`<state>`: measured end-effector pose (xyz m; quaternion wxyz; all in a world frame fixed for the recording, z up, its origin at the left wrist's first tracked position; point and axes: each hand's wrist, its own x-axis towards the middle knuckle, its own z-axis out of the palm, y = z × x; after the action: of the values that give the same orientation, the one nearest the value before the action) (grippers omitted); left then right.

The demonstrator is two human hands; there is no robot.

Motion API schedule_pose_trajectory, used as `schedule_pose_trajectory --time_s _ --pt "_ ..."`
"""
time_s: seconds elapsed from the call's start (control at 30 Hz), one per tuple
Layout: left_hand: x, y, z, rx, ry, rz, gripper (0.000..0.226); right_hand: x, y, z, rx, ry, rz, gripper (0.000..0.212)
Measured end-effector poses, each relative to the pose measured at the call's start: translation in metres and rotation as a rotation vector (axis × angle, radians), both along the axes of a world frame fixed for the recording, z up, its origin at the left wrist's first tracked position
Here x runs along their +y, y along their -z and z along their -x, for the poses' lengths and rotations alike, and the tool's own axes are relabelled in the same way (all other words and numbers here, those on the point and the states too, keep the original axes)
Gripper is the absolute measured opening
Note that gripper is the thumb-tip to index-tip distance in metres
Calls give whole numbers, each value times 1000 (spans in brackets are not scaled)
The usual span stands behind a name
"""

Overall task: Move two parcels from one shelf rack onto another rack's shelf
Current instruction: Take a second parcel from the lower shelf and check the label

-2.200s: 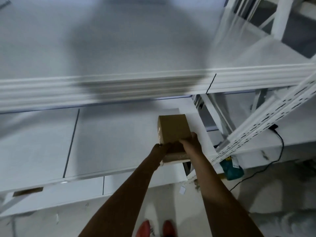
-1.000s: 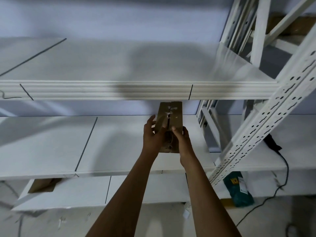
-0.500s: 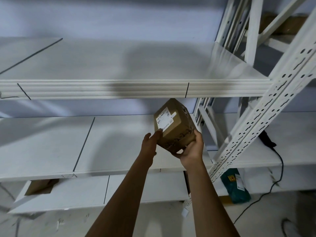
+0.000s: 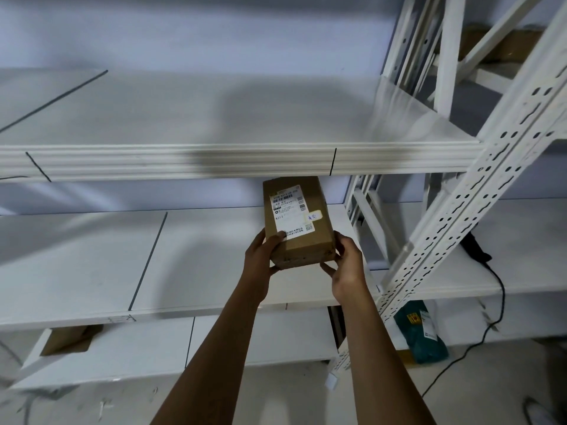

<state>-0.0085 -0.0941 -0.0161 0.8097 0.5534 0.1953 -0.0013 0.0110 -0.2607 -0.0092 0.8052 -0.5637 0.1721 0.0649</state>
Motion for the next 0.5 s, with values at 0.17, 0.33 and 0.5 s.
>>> schedule_pose_trajectory --time_s 0.17,0.33,0.5 --pt "3 -6 3 -96 2 -20 52 1 -5 0 -65 -87 103 24" --pt "7 -8 2 -182 42 -115 45 -2 -5 1 -85 -116 91 25" --pt "9 -8 3 -258 74 -203 70 -5 -4 3 -106 -116 -4 24"
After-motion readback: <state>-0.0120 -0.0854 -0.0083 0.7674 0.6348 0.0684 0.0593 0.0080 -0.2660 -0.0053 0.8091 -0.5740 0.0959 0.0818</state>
